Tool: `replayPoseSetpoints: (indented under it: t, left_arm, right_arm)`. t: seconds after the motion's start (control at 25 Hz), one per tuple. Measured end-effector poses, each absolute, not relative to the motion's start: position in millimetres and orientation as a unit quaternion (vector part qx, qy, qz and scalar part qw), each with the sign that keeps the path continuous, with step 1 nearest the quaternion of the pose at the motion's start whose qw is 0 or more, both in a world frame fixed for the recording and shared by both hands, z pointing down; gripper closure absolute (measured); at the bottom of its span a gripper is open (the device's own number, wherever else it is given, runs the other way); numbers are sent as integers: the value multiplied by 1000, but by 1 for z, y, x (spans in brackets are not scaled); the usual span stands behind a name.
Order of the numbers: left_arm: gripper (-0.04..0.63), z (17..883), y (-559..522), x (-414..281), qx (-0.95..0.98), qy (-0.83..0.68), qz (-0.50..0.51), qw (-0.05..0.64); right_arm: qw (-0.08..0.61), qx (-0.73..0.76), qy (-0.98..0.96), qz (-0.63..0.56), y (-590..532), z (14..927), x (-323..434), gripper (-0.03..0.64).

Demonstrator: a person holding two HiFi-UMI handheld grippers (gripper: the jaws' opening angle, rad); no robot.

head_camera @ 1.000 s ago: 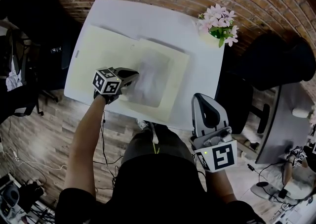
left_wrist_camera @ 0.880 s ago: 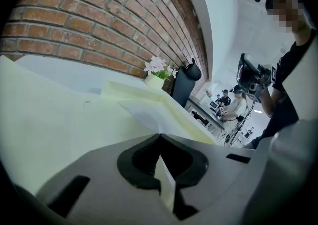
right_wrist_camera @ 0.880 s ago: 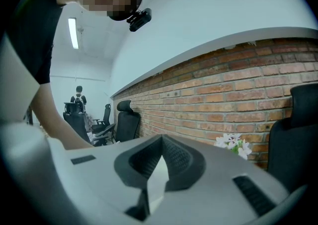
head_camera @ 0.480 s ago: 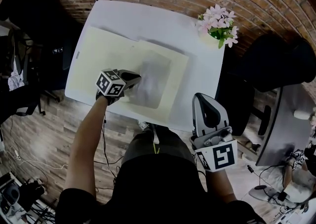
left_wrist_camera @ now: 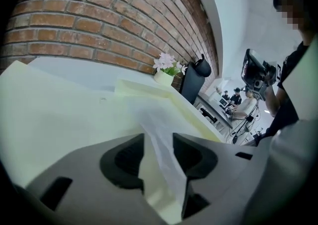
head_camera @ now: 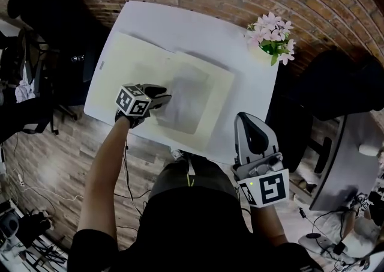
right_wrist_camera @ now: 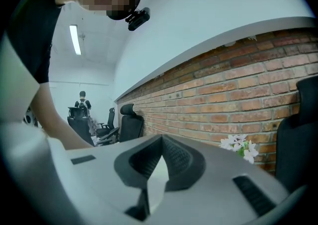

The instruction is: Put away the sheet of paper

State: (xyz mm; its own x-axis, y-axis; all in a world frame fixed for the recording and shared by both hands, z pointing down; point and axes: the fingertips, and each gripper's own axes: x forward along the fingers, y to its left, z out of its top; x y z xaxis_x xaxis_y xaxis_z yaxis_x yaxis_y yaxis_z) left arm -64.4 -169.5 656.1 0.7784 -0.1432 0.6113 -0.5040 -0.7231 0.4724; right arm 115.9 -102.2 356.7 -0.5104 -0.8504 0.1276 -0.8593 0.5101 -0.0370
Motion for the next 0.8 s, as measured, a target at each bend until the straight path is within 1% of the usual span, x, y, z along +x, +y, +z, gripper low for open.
replayPoseSetpoints:
  t: [0.04, 0.08, 0.16, 0.32, 0.36, 0.52, 0.56, 0.68, 0.8]
  left_arm:
    - [385, 657, -171, -68, 883, -193, 279, 324]
    - [364, 657, -173, -71, 881, -203, 281, 321]
    - [351, 655, -176, -76, 880, -219, 286, 309]
    - [351, 646, -179, -77, 882, -233, 288, 293]
    - [356, 643, -179, -76, 882, -239, 286, 289]
    - [496, 620, -186, -75, 885, -270, 278, 257]
    - [517, 614, -187, -76, 887, -276, 275, 248]
    - [545, 597, -188, -80, 887, -298, 266, 231]
    - [558, 581, -190, -92, 878, -340, 240, 236]
  right_arm:
    - [45, 490, -869, 47, -103, 356, 115, 603]
    - [44, 487, -871, 47, -104, 356, 114, 603]
    - [42, 483, -874, 45, -105, 354, 111, 603]
    - [41, 475, -878, 42, -108, 352, 108, 603]
    - [42, 473, -879, 42, -108, 354, 108, 603]
    - [46, 463, -884, 41, -108, 357, 104, 603]
    - [46, 460, -886, 39, -108, 355, 101, 603]
    - [42, 451, -891, 31, -107, 350, 93, 603]
    - [39, 442, -896, 24, -105, 343, 84, 603]
